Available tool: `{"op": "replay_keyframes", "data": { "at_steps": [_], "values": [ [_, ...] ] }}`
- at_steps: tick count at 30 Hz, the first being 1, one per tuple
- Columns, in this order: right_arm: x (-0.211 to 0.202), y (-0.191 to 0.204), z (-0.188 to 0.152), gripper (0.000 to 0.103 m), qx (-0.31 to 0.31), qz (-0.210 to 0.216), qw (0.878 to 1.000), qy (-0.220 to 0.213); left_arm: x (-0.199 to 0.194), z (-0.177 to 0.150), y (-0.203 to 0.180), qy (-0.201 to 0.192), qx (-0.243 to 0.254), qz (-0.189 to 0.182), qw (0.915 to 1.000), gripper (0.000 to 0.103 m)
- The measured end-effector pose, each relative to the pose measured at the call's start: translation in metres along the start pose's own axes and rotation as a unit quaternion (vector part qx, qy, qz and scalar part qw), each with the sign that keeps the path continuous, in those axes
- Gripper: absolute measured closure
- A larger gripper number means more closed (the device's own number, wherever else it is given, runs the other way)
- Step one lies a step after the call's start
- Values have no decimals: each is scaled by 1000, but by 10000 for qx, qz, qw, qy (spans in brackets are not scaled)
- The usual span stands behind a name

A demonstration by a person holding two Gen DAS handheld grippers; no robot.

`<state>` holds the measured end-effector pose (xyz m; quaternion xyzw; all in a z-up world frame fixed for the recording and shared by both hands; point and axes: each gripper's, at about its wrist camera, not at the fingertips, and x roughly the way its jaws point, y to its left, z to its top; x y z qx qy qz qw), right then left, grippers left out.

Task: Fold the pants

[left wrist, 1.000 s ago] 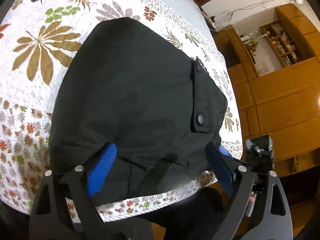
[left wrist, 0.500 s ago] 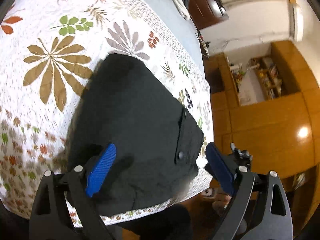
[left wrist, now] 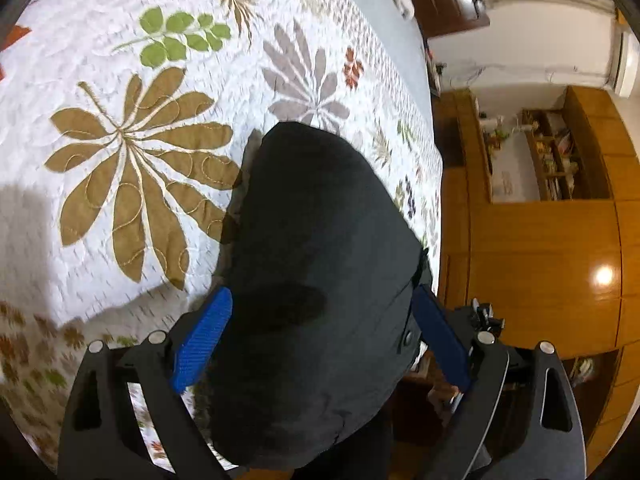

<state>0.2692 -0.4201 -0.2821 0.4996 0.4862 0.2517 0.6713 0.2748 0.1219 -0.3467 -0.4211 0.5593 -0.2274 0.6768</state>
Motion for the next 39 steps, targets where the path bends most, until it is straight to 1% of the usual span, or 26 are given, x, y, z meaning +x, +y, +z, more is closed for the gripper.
{"op": "replay_keyframes", "data": {
  "at_steps": [3,7,10,12,16,20,23,25,29,34,39],
  "values": [
    [-9,-7,1,3,-193,-386,9986,302,8,6,4,345,61,-110,9993,9],
    [-11,-23,-3,3,-112,-549,9954,773,19,13,8,620,149,-40,9980,8],
    [-9,-32,-10,3,-117,-655,9928,994,25,18,11,747,201,24,9970,8],
    [-4,-38,-14,3,-57,-645,9911,1162,31,21,14,871,220,82,9959,8],
    [2,-43,-21,3,-65,-620,9890,1340,45,26,16,1119,279,142,9932,8],
    [5,-48,-19,3,-3,-522,9892,1366,61,28,11,1323,400,73,9904,8],
    [7,-50,-18,3,-4,-447,9892,1393,77,28,11,1479,421,98,9881,7],
    [8,-50,-16,3,-38,-407,9887,1441,83,28,11,1507,440,85,9876,5],
    [16,-46,-14,3,-44,-287,9879,1525,84,31,16,1473,298,-188,9885,5],
    [37,-37,-20,3,-156,-209,9844,1738,88,28,15,1569,369,-335,9864,5],
    [52,-34,-21,3,-145,-142,9831,1819,93,25,16,1605,392,-334,9857,5]
  ]
}}
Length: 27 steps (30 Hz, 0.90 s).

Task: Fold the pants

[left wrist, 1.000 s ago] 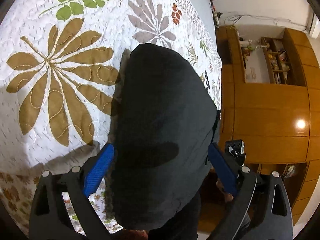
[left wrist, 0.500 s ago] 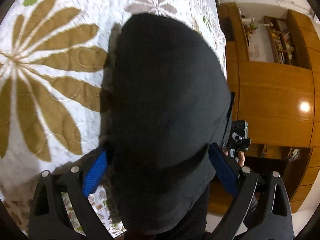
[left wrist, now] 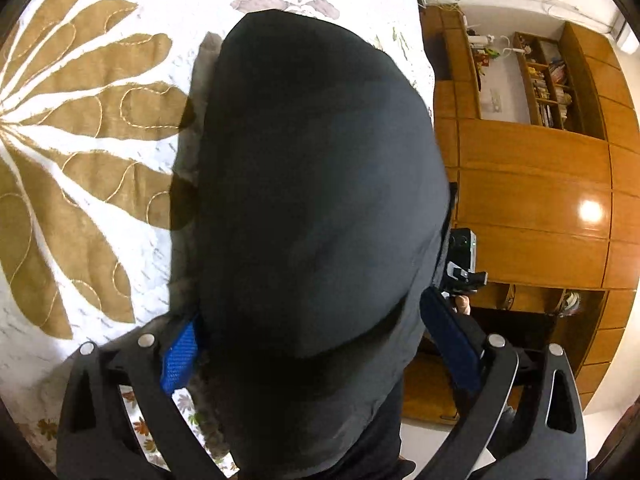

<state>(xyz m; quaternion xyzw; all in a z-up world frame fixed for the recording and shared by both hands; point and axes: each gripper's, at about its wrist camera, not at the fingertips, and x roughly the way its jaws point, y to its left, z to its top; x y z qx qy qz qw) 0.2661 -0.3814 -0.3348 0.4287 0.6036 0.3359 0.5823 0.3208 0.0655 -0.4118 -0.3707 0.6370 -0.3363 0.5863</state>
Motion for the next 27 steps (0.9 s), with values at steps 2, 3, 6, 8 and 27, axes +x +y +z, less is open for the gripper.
{"op": "replay_keyframes", "data": {
  "at_steps": [2,3,6,8,27],
  "values": [
    [5,2,0,3,-41,-27,10000,61,-1,-2,1,14,-25,-14,10000,5],
    [7,3,-1,3,-71,-59,9999,96,-2,-2,0,16,-23,-28,10000,5],
    [15,6,1,3,-47,-54,9999,98,-1,-4,-1,23,67,3,10000,5],
    [17,8,2,3,-40,-74,9999,83,1,-6,1,4,114,63,9999,5],
    [36,24,1,57,-162,-149,9995,244,-6,-10,-9,-306,130,245,9991,60]
  ]
}}
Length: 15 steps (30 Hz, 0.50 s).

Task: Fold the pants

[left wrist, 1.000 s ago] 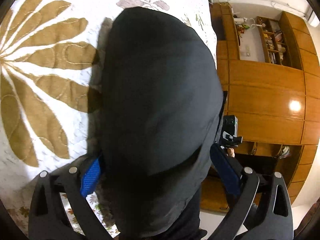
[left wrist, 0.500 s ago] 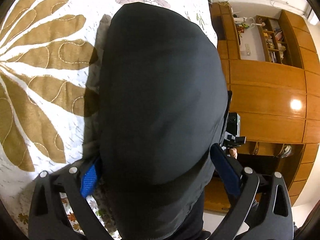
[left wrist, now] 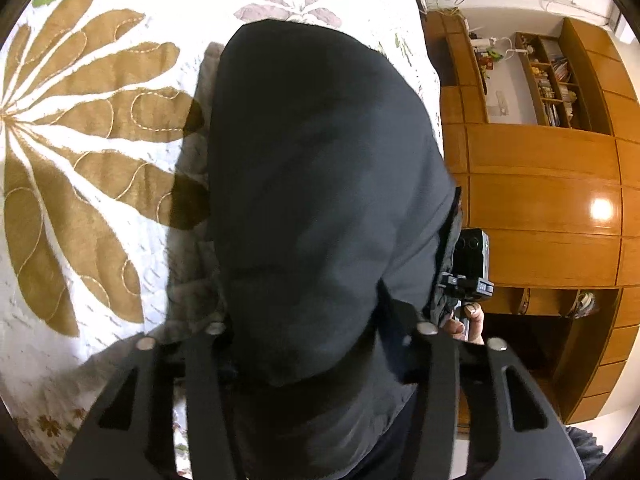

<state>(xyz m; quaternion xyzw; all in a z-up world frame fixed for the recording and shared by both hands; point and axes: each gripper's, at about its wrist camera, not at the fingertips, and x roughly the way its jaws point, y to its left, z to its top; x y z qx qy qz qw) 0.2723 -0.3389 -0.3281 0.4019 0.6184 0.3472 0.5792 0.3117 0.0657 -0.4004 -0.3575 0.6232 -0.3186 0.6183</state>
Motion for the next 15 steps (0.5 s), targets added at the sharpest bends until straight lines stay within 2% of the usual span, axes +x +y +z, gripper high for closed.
{"op": "replay_keyframes", "data": {
  "at_steps": [8,15],
  "values": [
    [-5,15,-2,64,-34,17,9998,-201,-8,-4,-15,-117,31,23,9999,72],
    [-6,36,-4,66,-143,12,9995,-293,-17,-4,-28,-205,89,40,9997,75]
  ]
}}
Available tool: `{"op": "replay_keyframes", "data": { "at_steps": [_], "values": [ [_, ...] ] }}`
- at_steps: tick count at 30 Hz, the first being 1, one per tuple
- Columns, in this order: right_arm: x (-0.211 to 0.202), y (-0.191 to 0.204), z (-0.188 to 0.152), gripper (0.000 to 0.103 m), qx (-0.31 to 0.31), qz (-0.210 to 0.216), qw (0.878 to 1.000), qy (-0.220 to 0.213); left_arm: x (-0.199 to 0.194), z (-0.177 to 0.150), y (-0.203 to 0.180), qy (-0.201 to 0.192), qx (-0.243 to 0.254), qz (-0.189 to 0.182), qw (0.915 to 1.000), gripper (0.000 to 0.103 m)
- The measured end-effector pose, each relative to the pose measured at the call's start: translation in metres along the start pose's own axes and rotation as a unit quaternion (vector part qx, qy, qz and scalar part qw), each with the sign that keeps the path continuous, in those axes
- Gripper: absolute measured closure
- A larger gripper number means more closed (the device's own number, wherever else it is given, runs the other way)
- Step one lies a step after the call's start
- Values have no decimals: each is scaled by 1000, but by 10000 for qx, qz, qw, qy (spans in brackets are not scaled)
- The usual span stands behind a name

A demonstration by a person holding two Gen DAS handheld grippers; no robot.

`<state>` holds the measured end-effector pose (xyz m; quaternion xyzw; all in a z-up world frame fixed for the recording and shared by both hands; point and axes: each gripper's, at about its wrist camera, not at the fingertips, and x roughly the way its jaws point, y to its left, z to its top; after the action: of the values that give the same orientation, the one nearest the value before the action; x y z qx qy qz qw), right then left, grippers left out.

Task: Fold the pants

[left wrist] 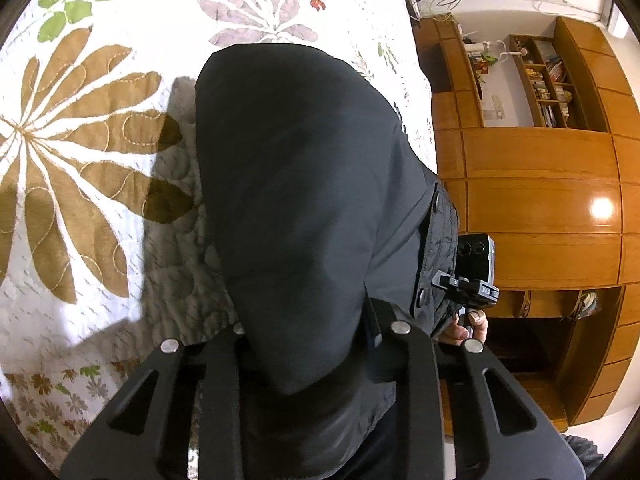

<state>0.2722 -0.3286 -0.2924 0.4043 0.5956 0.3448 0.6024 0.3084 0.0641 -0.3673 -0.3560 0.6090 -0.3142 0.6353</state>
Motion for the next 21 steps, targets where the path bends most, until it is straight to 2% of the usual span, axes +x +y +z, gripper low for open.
{"op": "replay_keyframes", "data": {
  "at_steps": [6,11,21],
  "values": [
    [0,26,7,66,-187,-9,9998,-10,-18,4,-8,-84,134,-3,9999,76],
    [10,44,26,66,-389,-13,9992,-22,-45,26,-16,-293,285,59,9991,76],
    [56,93,121,66,-679,-90,9976,32,-90,121,-15,-626,400,321,9967,76]
  ]
}}
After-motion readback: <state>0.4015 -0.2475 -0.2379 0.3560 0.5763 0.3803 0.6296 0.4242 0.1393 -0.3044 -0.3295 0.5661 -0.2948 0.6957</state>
